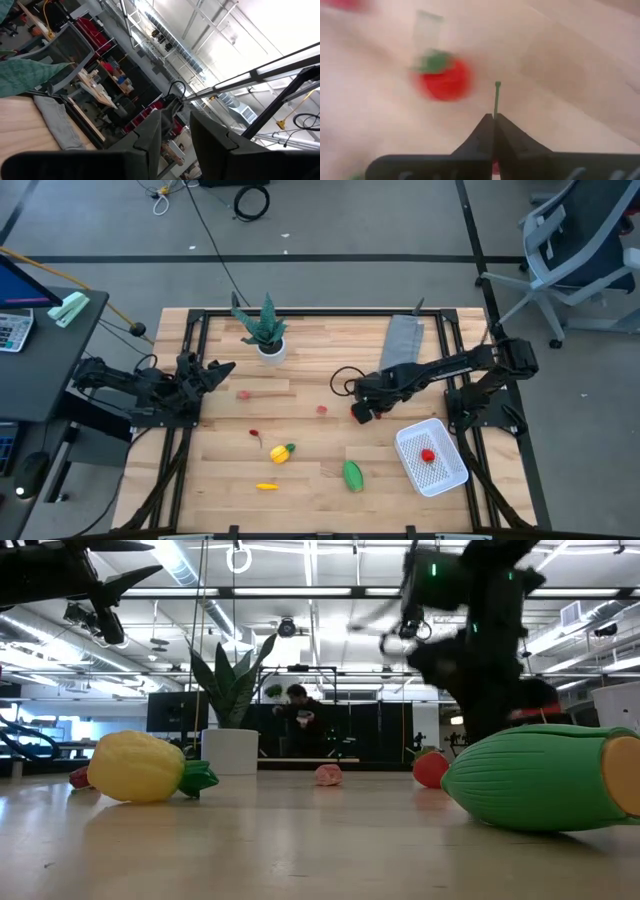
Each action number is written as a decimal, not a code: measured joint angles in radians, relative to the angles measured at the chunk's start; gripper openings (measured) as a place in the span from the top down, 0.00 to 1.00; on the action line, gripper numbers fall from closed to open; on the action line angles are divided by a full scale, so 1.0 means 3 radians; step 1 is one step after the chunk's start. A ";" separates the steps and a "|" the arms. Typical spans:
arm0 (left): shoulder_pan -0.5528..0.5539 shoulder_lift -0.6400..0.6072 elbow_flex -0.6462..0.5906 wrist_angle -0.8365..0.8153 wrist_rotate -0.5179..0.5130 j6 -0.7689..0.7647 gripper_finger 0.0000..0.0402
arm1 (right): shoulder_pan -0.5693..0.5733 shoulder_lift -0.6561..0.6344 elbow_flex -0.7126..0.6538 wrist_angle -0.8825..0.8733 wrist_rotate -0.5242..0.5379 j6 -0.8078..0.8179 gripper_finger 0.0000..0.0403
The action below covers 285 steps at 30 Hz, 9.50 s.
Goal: Pick and placing Produce into tupperware
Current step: Put the right red cherry into the white basket, then put the red strawberry into the white basket, then put the left pink peach into the white basket
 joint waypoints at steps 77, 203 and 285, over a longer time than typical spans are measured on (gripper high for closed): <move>0.0269 0.0000 0.0000 -0.0144 -0.0001 -0.0210 0.73 | 0.0134 -0.0870 0.0181 -0.0094 0.0570 -0.0462 0.70; 0.0269 0.0000 0.0000 -0.0575 0.0000 -0.0192 0.73 | 0.2323 -0.0005 0.0379 -0.1172 0.0524 0.3393 0.98; 0.1173 0.3590 0.2330 -0.5022 0.1403 -0.1848 0.38 | 0.0555 -0.1343 0.0493 -0.0855 0.1933 0.1059 0.74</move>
